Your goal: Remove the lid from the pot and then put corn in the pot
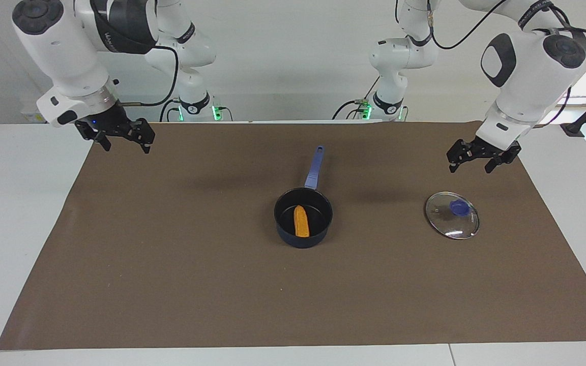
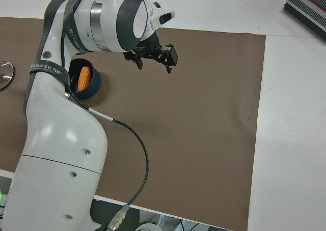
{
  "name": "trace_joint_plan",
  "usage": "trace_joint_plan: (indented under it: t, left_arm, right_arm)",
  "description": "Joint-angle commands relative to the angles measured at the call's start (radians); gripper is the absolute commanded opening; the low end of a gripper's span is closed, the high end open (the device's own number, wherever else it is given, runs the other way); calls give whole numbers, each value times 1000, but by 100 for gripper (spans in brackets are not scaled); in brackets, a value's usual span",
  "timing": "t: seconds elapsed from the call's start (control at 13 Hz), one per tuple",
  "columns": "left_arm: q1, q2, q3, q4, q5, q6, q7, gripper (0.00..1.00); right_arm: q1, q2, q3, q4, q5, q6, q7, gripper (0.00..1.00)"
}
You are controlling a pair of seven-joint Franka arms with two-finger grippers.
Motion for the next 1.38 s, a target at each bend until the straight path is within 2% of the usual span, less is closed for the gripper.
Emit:
trace_joint_plan:
  t: [0.0, 0.54, 0.85, 1.08, 1.31]
  left_arm:
    - [-9, -27, 3, -15, 15, -33, -16, 100]
    - [-28, -97, -7, -7, 14, -180, -20, 100]
    - [-76, -125, 2, -58, 12, -140, -57, 100]
    - [-104, -108, 10, 2, 4, -175, -59, 100]
    - [-101, -113, 22, 2, -46, -171, -98, 100]
  right_arm:
    - [-42, -19, 29, -32, -4, 29, -36, 100]
    - [-47, -21, 35, -35, -2, 26, -37, 100]
    - [-59, -21, 37, -34, -2, 23, -37, 100]
    - [-67, -21, 41, -34, -2, 24, -37, 100]
    - [-114, -21, 96, -34, -1, 23, -37, 100]
